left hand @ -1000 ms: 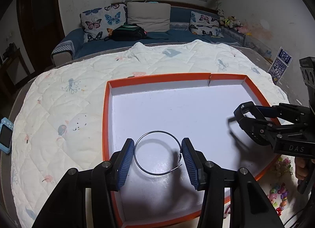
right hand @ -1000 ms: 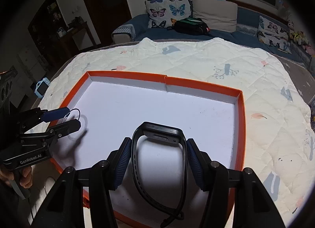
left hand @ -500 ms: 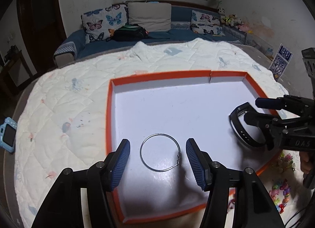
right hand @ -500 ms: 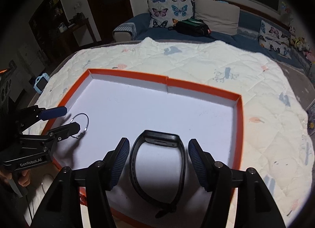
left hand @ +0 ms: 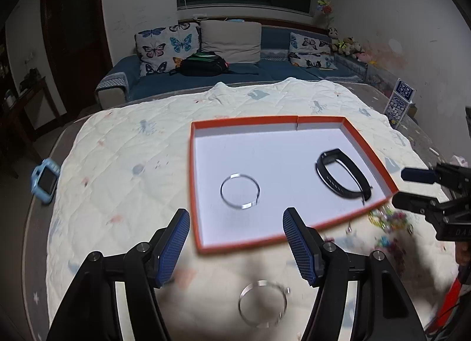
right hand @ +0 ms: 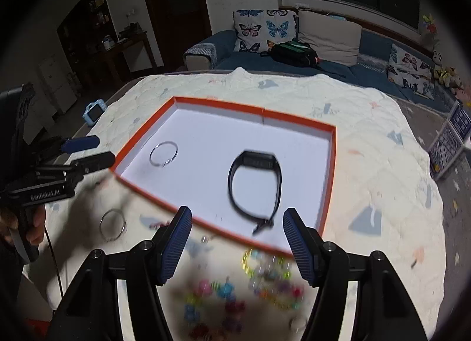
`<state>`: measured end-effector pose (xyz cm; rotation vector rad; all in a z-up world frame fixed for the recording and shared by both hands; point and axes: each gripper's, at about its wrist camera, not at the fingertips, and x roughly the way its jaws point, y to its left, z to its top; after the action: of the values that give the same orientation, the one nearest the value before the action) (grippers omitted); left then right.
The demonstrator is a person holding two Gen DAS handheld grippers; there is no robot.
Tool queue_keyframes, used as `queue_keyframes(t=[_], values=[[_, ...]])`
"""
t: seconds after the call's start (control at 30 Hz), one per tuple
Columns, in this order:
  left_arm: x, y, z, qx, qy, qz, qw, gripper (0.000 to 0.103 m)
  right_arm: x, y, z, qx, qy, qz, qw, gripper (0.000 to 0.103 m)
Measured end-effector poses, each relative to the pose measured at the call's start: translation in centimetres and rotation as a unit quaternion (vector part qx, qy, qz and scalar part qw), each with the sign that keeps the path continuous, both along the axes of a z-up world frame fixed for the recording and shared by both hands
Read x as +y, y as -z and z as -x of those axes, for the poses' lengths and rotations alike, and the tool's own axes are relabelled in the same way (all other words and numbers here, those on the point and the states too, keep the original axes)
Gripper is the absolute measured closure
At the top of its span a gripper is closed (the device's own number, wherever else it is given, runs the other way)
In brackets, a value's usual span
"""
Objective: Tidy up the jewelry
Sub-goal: 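Withdraw both tools from the box toward the remaining jewelry, then grasp the candy-bead bracelet with the right tool while the left tool grasps the second hoop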
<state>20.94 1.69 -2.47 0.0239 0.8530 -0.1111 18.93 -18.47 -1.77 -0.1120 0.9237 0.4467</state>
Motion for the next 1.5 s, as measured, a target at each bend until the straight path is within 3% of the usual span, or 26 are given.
queue_keyframes(t=[0.23,0.47,0.73,1.03,1.5], values=[[0.8,0.6,5.5,0.002,-0.007,0.009,0.9999,0.033,-1.3,2.0,3.8,0.011,0.002,0.013,1.0,0.042],[0.8,2.9,7.6,0.021,-0.002,0.019,0.9996,0.033,-0.6,3.6,4.3,0.015,-0.018,0.039,0.999,0.051],[0.1,4.6,7.4,0.034,0.021,0.02,0.999,0.033,-0.2,5.5,3.6,0.029,-0.039,0.061,0.997,0.064],[-1.1,6.4,6.1,0.052,0.045,0.003,0.9976,0.033,0.5,5.6,4.2,0.011,-0.055,0.088,0.995,0.08],[-2.7,7.9,4.5,0.062,0.065,-0.024,0.9956,0.033,0.1,5.5,4.6,0.006,-0.05,0.08,0.996,0.08]])
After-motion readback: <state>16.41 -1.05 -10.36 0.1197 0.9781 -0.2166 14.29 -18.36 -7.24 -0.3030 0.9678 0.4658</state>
